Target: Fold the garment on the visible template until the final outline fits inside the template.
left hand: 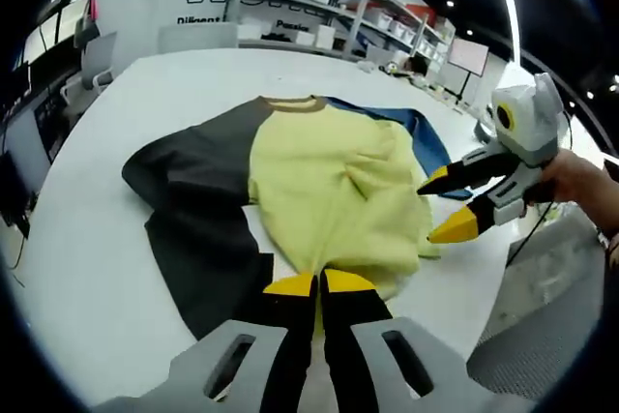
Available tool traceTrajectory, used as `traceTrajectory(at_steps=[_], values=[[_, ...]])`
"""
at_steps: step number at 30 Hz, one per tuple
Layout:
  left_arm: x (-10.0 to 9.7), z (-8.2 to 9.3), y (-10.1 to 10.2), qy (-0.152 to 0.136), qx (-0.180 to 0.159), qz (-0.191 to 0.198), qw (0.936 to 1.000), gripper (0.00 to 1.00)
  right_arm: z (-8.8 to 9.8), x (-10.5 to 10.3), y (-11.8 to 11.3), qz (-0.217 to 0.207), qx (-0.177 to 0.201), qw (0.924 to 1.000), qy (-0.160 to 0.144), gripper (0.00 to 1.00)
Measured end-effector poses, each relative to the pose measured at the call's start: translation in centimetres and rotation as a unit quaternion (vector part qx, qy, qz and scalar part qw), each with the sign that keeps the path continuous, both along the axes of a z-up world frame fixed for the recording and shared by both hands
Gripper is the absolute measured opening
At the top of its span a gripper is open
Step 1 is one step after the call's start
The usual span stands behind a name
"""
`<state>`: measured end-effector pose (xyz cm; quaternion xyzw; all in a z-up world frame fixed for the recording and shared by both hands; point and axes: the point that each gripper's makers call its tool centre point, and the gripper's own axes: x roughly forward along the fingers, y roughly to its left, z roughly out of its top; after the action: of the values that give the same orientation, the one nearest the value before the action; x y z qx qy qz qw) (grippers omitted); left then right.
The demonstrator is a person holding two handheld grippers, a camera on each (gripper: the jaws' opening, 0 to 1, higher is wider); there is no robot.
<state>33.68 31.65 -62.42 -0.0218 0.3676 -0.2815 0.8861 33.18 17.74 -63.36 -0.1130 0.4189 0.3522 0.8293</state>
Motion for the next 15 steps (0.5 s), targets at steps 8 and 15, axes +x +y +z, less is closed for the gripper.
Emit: traceTrajectory(at_steps=[8, 15], values=[[-0.23, 0.00, -0.14, 0.000, 0.003, -0.004, 1.0000, 0.00, -0.55, -0.54, 0.53, 0.033, -0.028, 0.9991, -0.003, 0.37], [-0.25, -0.05, -0.16, 0.001, 0.003, -0.004, 1.0000, 0.00, -0.87, -0.53, 0.32, 0.066, -0.071, 0.9951, -0.022, 0.31]])
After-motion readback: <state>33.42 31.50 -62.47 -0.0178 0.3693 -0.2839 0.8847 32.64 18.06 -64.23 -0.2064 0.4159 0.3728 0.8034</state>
